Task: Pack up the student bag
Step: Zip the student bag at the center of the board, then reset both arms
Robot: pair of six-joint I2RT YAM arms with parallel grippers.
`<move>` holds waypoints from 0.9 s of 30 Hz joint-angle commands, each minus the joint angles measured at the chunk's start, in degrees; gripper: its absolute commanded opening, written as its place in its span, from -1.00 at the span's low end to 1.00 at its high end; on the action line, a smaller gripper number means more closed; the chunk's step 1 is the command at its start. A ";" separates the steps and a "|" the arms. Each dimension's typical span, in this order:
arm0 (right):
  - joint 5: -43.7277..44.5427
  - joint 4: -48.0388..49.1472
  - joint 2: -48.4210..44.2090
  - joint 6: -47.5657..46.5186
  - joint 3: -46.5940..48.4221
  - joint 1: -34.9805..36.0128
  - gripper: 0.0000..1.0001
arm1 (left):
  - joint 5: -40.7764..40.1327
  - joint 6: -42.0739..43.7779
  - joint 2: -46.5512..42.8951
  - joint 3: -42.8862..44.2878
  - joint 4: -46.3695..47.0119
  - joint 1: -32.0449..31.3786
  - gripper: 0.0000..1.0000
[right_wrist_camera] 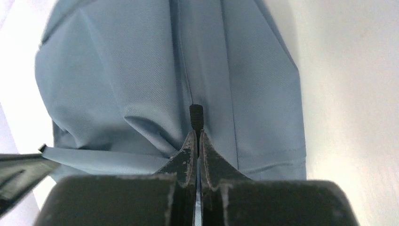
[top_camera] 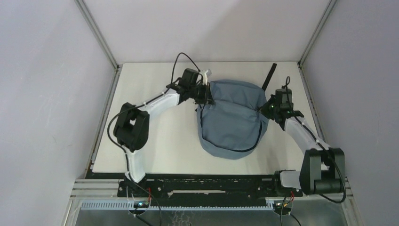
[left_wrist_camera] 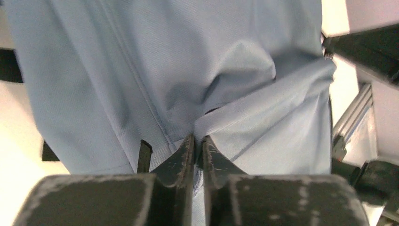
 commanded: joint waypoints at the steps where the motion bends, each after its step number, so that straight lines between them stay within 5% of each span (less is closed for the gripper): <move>1: 4.14 0.44 5.48 -0.80 9.41 1.36 -0.83 | 0.19 -1.03 4.54 16.15 -7.54 4.37 -0.46; 2: 4.68 -1.10 5.40 -1.20 11.17 1.72 -0.60 | -1.07 -0.09 4.26 18.33 -9.42 4.37 -0.31; 6: 10.71 -3.43 -1.09 -2.23 13.53 2.84 0.86 | -12.04 2.48 -2.33 19.93 -13.58 4.37 -0.05; 7: 12.60 -4.63 -3.24 -2.15 13.84 2.90 0.97 | -15.36 2.84 -5.15 18.82 -13.86 4.37 0.00; 11: 21.16 -9.03 -14.07 -1.75 14.58 2.90 0.99 | -29.89 4.46 -17.97 10.52 -13.00 4.52 0.37; 15: 29.77 -12.11 -21.17 -0.28 14.17 2.96 0.99 | -43.76 2.64 -33.55 -1.08 -9.93 5.54 0.97; 19: 35.82 -15.20 -24.53 3.87 10.76 3.31 0.99 | -51.60 -1.09 -44.48 -10.18 -12.44 6.45 1.00; 27: 32.78 -14.30 -23.30 6.82 4.21 3.36 0.99 | -54.49 -8.53 -60.10 -32.06 -13.91 6.48 1.00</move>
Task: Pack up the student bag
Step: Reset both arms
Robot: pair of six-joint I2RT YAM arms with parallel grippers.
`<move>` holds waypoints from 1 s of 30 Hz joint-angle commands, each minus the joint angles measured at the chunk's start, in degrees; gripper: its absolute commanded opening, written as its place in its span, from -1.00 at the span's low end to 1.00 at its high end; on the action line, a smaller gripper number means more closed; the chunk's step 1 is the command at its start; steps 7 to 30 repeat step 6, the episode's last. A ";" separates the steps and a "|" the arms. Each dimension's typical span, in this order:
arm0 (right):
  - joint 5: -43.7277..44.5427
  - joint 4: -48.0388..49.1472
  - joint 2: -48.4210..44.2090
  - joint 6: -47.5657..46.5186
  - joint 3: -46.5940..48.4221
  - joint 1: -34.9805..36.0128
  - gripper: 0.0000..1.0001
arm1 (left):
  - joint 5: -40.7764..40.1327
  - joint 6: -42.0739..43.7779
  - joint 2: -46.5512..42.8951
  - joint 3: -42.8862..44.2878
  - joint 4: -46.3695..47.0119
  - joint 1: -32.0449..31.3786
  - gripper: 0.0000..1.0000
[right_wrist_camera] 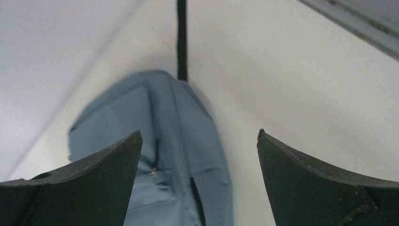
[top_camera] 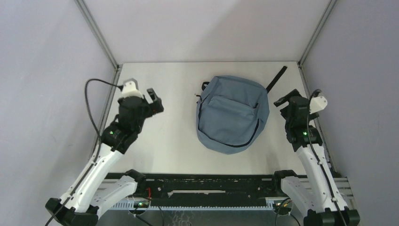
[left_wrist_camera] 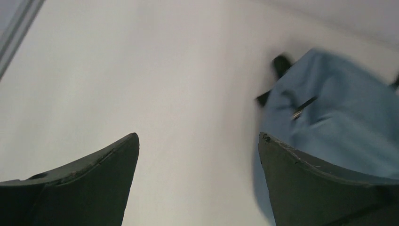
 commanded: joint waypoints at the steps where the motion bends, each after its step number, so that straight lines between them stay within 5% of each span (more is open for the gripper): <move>1: 0.72 -0.59 2.25 3.43 -0.29 0.53 0.99 | -4.62 -5.44 -3.89 -11.76 -2.17 0.16 1.00; 30: 0.35 1.43 4.00 6.47 -0.29 0.54 0.99 | -7.25 -9.05 -5.49 -12.91 -7.65 0.10 1.00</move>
